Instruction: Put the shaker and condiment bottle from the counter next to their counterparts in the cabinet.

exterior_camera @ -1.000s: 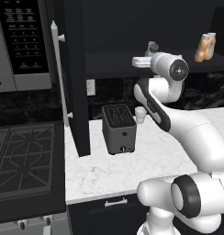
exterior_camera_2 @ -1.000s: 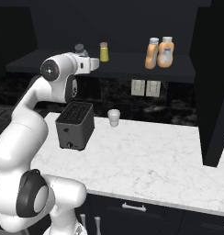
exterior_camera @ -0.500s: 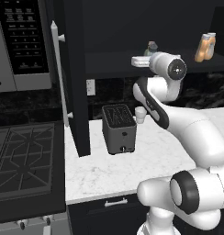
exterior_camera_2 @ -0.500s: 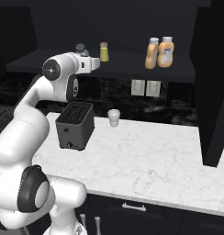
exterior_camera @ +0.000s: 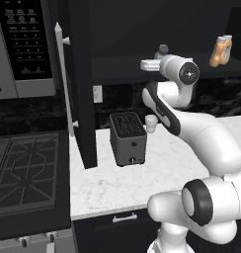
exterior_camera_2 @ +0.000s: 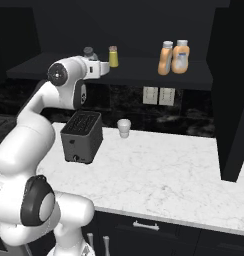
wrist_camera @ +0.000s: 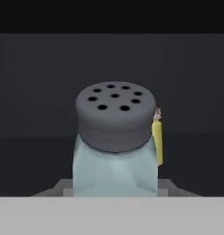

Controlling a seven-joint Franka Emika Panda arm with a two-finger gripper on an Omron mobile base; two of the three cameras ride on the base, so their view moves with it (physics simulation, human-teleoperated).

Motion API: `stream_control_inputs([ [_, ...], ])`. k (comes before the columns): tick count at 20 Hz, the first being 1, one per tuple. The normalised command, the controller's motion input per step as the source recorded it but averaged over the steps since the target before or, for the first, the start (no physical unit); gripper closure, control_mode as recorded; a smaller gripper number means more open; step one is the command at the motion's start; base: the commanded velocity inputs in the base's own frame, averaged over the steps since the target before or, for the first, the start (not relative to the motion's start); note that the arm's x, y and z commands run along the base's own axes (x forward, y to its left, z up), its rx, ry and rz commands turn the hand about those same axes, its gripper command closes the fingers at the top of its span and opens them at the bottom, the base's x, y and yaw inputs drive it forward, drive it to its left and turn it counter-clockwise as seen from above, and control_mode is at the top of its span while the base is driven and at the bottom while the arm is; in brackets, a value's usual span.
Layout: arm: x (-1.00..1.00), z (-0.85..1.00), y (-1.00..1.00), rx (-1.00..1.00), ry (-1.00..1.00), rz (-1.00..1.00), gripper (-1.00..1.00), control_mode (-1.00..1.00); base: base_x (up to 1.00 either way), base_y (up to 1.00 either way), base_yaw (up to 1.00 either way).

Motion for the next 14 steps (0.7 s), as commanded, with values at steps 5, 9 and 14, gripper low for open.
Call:
stream_control_inputs([
  [5,0.13,0.09,0.0,0.0,0.03,0.0,1.0,-1.0,0.0,0.0,0.0],
  [9,0.16,0.07,0.0,0.0,0.03,0.0,1.0,-1.0,0.0,0.0,0.0],
  [14,0.16,0.0,-0.03,0.0,0.0,0.0,1.0,-1.0,0.0,0.0,0.0],
])
